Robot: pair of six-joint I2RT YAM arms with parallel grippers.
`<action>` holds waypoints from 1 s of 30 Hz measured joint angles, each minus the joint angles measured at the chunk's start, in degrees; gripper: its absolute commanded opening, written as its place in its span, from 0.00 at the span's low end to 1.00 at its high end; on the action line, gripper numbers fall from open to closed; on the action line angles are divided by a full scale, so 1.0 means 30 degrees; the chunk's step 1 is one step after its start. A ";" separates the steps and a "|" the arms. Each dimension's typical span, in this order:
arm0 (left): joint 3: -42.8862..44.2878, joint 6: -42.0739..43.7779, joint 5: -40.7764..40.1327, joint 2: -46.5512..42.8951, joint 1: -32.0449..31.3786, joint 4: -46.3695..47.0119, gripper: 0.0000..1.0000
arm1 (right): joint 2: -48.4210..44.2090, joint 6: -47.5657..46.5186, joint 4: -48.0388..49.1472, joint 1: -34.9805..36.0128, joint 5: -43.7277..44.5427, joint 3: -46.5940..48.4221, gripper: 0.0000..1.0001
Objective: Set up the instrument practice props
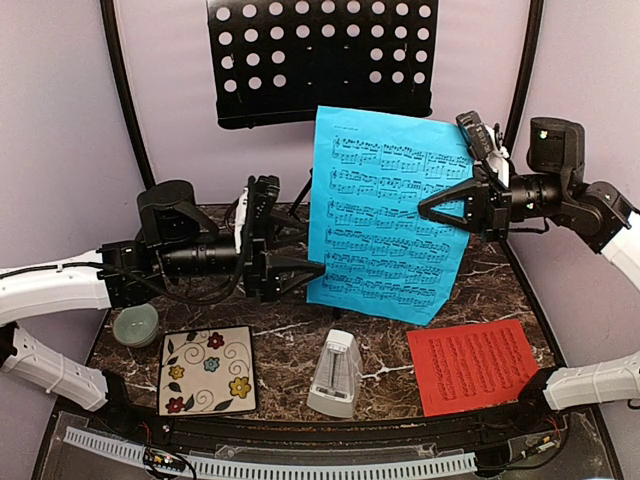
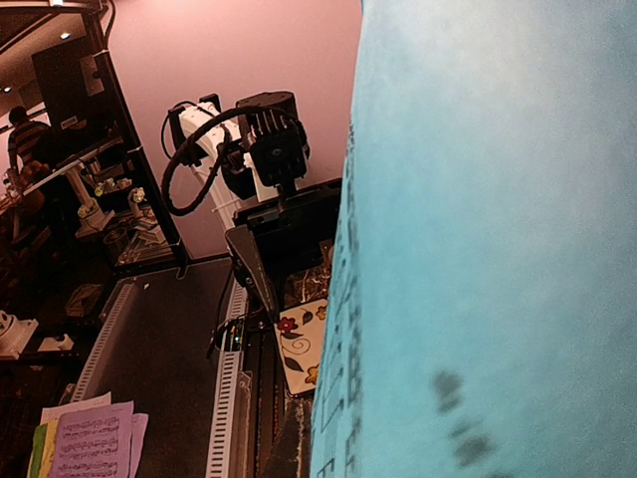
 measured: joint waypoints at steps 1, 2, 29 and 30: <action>0.0000 -0.0058 0.0029 0.0022 -0.0007 0.0051 0.73 | 0.0000 0.0000 0.0000 0.0000 0.0000 0.0000 0.00; 0.0000 -0.0080 0.0058 0.0058 -0.0007 0.0087 0.72 | -0.0007 0.0000 0.0000 0.0007 0.0000 0.0000 0.00; 0.0780 -0.2645 -0.0087 0.2251 0.0029 0.5180 0.00 | 0.0226 0.1115 0.3774 0.0124 0.0758 -0.2317 0.50; 0.0597 -0.2754 -0.0306 0.2135 0.0029 0.5370 0.00 | 0.0109 0.1559 0.4255 0.0124 0.0962 -0.2718 0.51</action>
